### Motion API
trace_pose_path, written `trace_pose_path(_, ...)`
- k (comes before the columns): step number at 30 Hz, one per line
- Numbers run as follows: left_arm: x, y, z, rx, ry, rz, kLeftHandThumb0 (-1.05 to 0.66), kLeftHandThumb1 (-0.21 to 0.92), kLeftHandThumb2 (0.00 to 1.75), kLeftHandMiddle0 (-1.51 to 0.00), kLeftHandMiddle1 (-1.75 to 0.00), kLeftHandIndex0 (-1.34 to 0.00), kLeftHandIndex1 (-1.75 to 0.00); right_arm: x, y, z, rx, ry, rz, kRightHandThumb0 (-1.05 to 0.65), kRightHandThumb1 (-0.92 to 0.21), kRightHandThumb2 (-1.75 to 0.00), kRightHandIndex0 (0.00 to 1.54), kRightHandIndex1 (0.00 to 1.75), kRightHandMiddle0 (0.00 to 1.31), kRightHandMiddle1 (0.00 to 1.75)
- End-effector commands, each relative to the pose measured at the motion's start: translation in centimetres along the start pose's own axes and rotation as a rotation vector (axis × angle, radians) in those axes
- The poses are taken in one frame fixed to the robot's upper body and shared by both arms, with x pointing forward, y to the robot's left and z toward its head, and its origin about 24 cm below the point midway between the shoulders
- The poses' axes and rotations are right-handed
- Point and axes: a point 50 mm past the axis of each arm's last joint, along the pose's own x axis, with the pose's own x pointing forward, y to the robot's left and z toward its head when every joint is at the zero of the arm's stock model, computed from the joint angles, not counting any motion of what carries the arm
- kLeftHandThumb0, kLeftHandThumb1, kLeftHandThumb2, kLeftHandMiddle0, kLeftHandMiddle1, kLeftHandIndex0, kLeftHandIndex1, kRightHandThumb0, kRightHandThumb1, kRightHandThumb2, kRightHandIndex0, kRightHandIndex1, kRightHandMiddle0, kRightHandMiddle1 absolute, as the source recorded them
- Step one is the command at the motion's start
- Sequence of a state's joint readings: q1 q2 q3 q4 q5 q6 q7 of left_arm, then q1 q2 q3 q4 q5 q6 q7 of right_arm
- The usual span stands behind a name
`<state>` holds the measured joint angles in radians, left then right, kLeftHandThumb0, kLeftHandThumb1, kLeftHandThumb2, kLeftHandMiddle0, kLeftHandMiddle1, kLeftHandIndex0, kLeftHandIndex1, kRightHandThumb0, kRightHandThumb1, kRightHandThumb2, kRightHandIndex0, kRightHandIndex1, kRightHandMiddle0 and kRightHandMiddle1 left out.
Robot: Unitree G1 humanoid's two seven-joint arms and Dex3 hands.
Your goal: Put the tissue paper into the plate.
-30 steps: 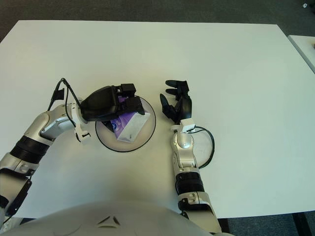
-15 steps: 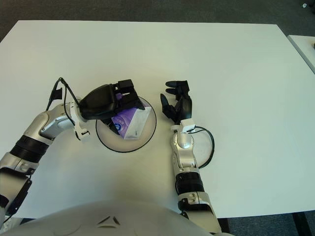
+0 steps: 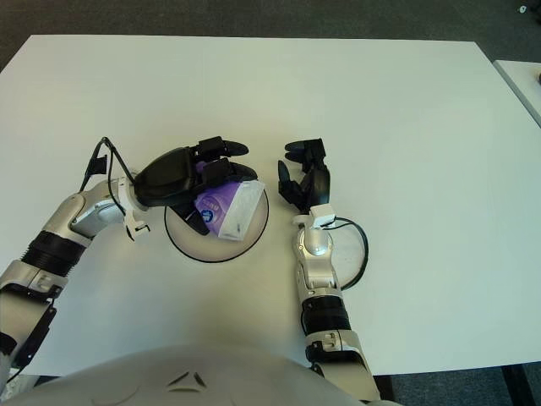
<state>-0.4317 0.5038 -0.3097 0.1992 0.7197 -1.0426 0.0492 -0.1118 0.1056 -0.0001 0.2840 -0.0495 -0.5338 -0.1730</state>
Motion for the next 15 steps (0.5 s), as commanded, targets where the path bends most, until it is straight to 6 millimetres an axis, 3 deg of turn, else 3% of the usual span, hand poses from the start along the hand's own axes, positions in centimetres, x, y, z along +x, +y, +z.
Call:
trace_pose_path(1,-0.41,0.18,0.14,0.056,-0.033,-0.108,-1.0,0.92,0.93,-0.1,-0.05,0.0,-0.3,-8.81,-2.68,-7.7,-0.111,0.464,-0.059,-0.01,-0.92,-0.45,0.32,1.48,0.15,1.73)
trace_pose_path(2,-0.41,0.22,0.13,0.061,-0.031,-0.125,-1.01,0.92,0.93,-0.08,-0.04,0.0,-0.27,-8.82,-2.68,-7.74,-0.112,0.466,-0.061,-0.01,-0.92,-0.46,0.3,1.48,0.16,1.73)
trace_pose_path(3,-0.42,0.25,0.11,0.063,-0.03,-0.136,-1.03,0.92,0.91,-0.07,-0.03,0.0,-0.24,-8.83,-2.69,-7.77,-0.112,0.467,-0.062,-0.13,-0.92,-0.48,0.28,1.3,0.17,1.74)
trace_pose_path(7,-0.47,0.6,0.02,0.059,-0.024,-0.182,-1.04,0.92,0.84,-0.04,-0.01,0.0,-0.18,-8.83,-2.67,-7.88,-0.123,0.471,-0.068,-0.3,-0.92,-0.51,0.29,0.95,0.18,1.74)
trace_pose_path(15,-0.5,1.0,-0.02,0.045,-0.014,-0.239,-1.05,0.92,0.72,0.0,0.0,0.0,-0.14,-8.88,-2.68,-7.99,-0.136,0.477,-0.071,-0.34,-0.92,-0.52,0.29,0.82,0.18,1.75)
